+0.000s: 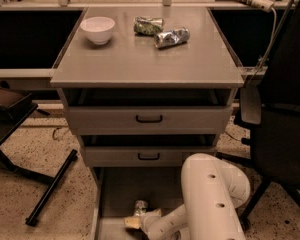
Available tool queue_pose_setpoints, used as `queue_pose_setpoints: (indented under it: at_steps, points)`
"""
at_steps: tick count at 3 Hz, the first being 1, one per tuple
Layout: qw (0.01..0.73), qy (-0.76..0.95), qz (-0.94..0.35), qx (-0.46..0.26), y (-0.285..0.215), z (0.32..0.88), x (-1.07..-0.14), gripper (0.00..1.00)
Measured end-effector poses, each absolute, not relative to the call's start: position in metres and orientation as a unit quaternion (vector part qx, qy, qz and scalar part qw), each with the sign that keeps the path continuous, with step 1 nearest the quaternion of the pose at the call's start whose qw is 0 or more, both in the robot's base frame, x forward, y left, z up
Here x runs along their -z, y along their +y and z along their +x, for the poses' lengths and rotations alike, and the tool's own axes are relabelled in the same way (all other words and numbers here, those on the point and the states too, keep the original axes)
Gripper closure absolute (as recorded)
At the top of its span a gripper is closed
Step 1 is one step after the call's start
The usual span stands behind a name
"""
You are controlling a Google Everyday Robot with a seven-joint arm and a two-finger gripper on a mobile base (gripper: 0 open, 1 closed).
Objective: Pick 7up can from bottom drawer and place on counter
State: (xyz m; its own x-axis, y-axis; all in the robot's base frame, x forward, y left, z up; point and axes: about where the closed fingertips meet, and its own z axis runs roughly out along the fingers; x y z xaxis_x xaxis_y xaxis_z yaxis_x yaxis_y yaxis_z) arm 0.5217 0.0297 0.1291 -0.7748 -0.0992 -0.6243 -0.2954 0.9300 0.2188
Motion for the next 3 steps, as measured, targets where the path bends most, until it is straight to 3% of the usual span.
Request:
queue_pose_setpoints:
  at_steps: [2, 3]
  points:
    - [0.291, 0.94, -0.118, -0.135, 0.0224, 0.4988, -0.1141, 0.41]
    - [0.291, 0.94, -0.118, -0.135, 0.0224, 0.4988, -0.1141, 0.38]
